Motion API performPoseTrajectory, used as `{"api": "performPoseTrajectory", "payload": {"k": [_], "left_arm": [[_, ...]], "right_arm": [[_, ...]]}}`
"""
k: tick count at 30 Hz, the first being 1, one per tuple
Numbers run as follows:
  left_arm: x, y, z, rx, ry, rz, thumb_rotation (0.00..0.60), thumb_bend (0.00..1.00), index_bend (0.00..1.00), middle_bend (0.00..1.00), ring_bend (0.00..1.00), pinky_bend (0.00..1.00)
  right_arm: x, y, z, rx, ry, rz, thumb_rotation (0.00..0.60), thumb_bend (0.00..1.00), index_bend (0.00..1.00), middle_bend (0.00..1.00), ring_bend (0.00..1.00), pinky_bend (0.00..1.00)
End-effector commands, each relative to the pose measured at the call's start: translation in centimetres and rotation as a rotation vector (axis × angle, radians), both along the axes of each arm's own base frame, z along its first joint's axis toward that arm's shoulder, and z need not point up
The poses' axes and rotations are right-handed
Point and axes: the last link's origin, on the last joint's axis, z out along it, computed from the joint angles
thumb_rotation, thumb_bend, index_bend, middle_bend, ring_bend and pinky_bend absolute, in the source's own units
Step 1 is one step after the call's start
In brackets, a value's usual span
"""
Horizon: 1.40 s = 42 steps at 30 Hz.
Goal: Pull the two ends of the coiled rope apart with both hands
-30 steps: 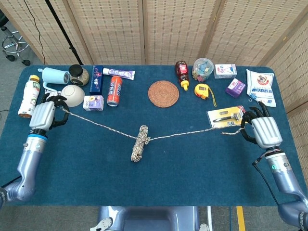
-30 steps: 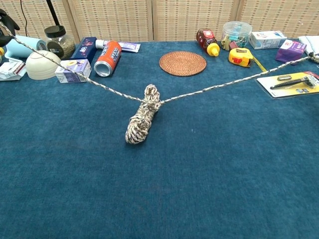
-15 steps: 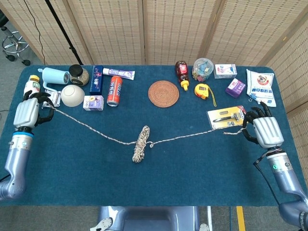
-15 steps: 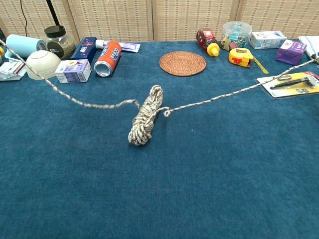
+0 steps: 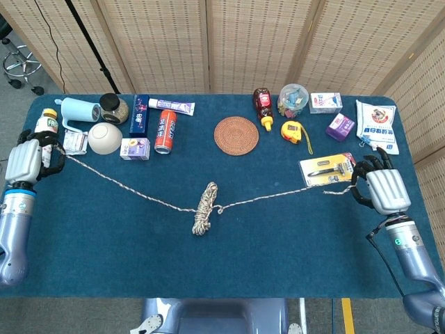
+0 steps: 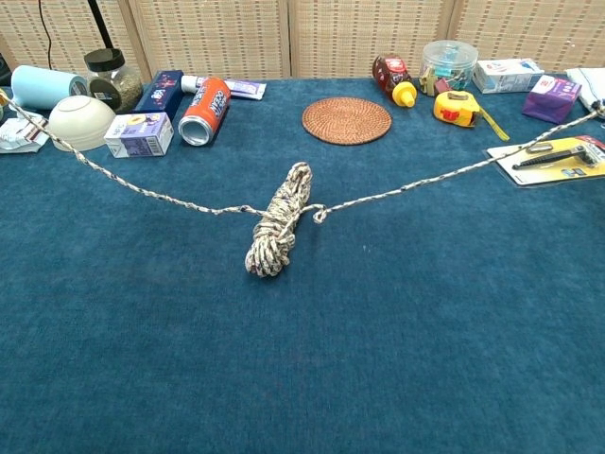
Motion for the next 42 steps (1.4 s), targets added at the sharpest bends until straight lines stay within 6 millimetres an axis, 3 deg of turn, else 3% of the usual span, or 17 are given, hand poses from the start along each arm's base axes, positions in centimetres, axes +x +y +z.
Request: {"api": "performPoseTrajectory", "payload": {"k": [1,8,13,27,30,38,42], "left_arm": [[0.1,0.0,0.2,0.005,0.001,-0.003,0.600,0.50,0.69,0.29,0.19,0.00],[0.1,0.1,0.6,0.012,-0.011,-0.003,0.600,0.50,0.69,0.29,0.19,0.00],[1.3,0.0,0.1,-0.002,-0.017,-0.042,0.600,0.50,0.69,0.29,0.19,0.00],[9.1,0.3,-2.3,-0.065,-0.056,-0.246,0.600,0.50,0.69,0.29,0.19,0.00],[12.5,-0.1,-4.0,-0.118,-0.065,-0.331,0.600,0.50,0.69,0.29,0.19,0.00],[15.6,-1.0,-6.4,-0.172,-0.061,-0.390,0.600,0.49,0.68,0.29,0.19,0.00],[16.3,-1.3,-7.3,-0.199,-0.052,-0.406,0.600,0.46,0.54,0.26,0.17,0.00]], "right_arm": [[0.0,-0.1,0.2,-0.004,0.003,-0.002,0.600,0.49,0.69,0.38,0.21,0.00],[0.2,0.1,0.2,0.001,-0.006,0.004,0.600,0.49,0.69,0.38,0.21,0.00],[1.2,0.3,-0.5,0.022,-0.019,0.040,0.600,0.49,0.69,0.38,0.21,0.00],[6.6,0.8,-2.9,0.132,-0.104,0.178,0.600,0.49,0.69,0.38,0.21,0.00],[8.6,0.9,-4.3,0.190,-0.143,0.222,0.600,0.49,0.69,0.38,0.21,0.00],[10.4,0.9,-6.1,0.249,-0.168,0.252,0.600,0.49,0.67,0.37,0.20,0.00],[10.8,0.9,-6.6,0.266,-0.161,0.257,0.600,0.49,0.57,0.29,0.16,0.00]]}}
